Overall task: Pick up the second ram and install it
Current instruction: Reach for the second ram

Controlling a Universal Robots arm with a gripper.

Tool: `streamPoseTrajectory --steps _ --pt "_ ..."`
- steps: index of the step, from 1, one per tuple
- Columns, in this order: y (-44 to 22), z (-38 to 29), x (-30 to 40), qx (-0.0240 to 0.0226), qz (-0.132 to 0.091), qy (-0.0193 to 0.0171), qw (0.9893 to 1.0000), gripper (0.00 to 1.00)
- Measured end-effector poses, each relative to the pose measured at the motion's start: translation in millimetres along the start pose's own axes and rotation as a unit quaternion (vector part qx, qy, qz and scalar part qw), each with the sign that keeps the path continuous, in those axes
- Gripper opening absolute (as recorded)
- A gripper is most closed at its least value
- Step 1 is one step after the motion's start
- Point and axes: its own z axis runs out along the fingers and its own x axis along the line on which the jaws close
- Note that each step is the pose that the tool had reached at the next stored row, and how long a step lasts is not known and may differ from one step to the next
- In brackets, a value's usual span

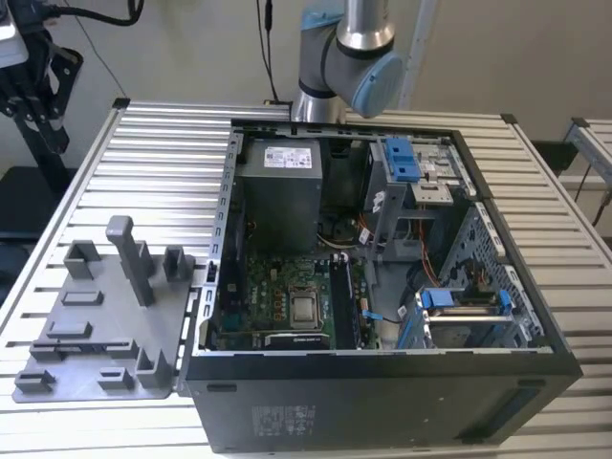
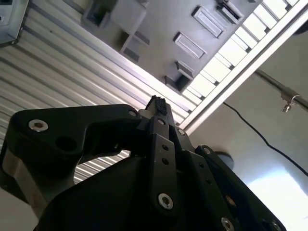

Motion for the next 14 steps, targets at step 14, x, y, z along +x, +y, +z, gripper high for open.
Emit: streamPoseTrajectory --steps 14 --pt "-30.8 -1.0 6.0 0.0000 0.000 0.0000 1.0000 0.11"
